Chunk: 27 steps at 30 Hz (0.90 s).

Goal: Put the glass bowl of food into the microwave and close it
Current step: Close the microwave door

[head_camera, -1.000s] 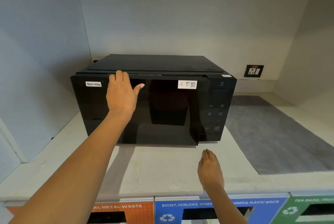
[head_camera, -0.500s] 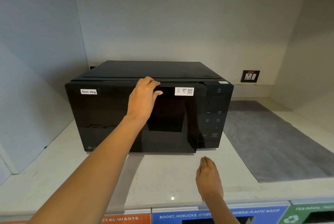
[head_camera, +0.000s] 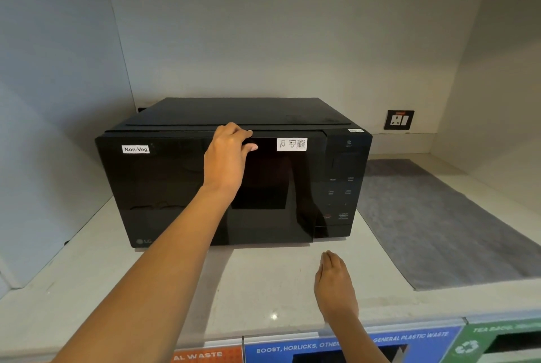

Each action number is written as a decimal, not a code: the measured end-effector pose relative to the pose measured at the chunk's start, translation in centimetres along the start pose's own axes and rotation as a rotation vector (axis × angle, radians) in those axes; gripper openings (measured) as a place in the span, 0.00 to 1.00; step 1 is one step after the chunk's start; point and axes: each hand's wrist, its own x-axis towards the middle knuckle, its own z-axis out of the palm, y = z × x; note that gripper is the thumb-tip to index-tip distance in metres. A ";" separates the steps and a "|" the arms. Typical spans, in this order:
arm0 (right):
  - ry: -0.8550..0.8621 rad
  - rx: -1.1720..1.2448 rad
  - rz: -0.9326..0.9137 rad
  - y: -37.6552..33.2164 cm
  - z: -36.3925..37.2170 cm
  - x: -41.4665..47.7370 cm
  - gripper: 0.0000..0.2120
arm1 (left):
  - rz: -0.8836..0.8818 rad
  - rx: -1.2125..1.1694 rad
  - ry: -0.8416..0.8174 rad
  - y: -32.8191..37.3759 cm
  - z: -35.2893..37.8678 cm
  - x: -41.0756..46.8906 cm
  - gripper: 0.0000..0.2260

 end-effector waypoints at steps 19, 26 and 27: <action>-0.019 0.051 0.042 0.0 0.0 0.1 0.29 | -0.030 0.039 -0.008 -0.1 0.8 0.2 0.17; -0.009 0.016 0.025 -0.1 -0.1 0.1 0.28 | 0.019 0.137 -0.025 -0.3 1.0 -0.7 0.17; -0.007 0.021 0.020 -0.1 -0.1 0.1 0.28 | 0.027 0.162 -0.024 -0.4 1.0 -0.9 0.17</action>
